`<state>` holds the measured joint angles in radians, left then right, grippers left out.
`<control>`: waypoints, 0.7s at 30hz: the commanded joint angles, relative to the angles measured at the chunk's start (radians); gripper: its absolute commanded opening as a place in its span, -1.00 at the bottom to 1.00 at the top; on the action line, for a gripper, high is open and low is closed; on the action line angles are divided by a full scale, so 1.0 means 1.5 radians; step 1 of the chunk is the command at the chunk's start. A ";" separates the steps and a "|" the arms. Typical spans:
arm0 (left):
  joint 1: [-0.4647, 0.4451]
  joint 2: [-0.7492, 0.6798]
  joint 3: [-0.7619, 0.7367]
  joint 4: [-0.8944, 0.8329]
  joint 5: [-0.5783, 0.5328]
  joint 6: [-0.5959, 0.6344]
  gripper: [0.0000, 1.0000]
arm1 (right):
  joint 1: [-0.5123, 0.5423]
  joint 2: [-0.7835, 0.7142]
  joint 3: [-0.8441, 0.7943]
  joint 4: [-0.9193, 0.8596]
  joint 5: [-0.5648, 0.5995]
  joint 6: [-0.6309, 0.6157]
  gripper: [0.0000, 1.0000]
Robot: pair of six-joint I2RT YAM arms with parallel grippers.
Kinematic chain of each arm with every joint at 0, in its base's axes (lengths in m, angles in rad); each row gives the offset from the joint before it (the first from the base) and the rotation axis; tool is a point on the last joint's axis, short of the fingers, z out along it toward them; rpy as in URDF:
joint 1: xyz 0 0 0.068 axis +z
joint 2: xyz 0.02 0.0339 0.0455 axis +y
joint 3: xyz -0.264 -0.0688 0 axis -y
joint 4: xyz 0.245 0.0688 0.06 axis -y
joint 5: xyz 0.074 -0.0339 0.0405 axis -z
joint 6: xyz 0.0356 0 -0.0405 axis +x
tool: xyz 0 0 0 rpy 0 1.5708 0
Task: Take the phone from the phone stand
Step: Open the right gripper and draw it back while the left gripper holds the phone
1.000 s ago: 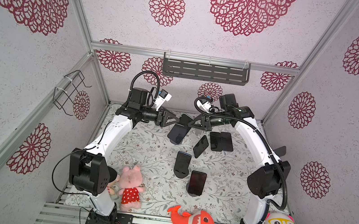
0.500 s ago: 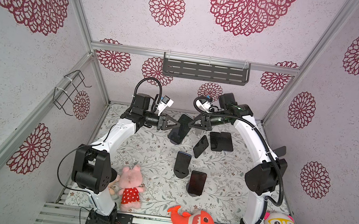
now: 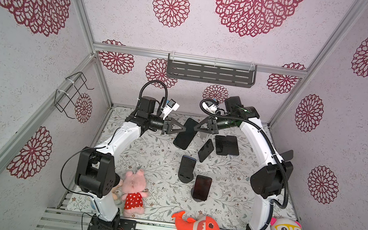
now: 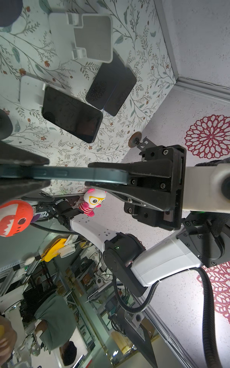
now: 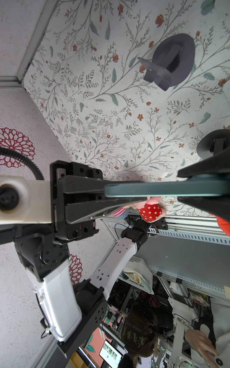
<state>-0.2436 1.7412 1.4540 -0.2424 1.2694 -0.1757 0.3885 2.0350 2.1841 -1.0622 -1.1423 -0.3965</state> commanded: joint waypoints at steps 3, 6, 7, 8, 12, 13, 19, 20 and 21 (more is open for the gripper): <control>-0.011 -0.003 -0.020 0.089 -0.053 -0.091 -1.00 | -0.004 -0.005 0.023 0.057 0.006 0.044 -0.19; -0.005 -0.009 -0.053 0.213 -0.068 -0.190 -1.00 | -0.025 -0.018 0.008 0.105 0.026 0.105 0.02; -0.003 -0.012 -0.062 0.252 -0.078 -0.218 -1.00 | -0.031 -0.025 -0.002 0.124 0.037 0.127 0.09; 0.000 -0.016 -0.070 0.279 -0.089 -0.240 -1.00 | -0.036 -0.031 -0.010 0.144 0.057 0.154 0.18; 0.012 -0.037 -0.090 0.322 -0.148 -0.286 -1.00 | -0.042 -0.071 -0.066 0.211 0.170 0.247 0.37; 0.014 -0.047 -0.094 0.323 -0.173 -0.290 -1.00 | -0.042 -0.087 -0.091 0.241 0.220 0.283 0.46; 0.022 -0.106 -0.120 0.286 -0.299 -0.302 -1.00 | -0.031 -0.188 -0.239 0.362 0.413 0.419 0.67; 0.023 -0.118 -0.124 0.279 -0.316 -0.304 -1.00 | -0.026 -0.207 -0.263 0.379 0.448 0.438 0.66; 0.023 -0.128 -0.129 0.271 -0.335 -0.304 -1.00 | -0.020 -0.225 -0.280 0.390 0.473 0.452 0.64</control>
<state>-0.2131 1.6241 1.2598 0.1345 0.8700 -0.5964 0.3340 1.8122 1.8008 -0.6083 -0.6151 0.1410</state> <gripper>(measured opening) 0.108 0.824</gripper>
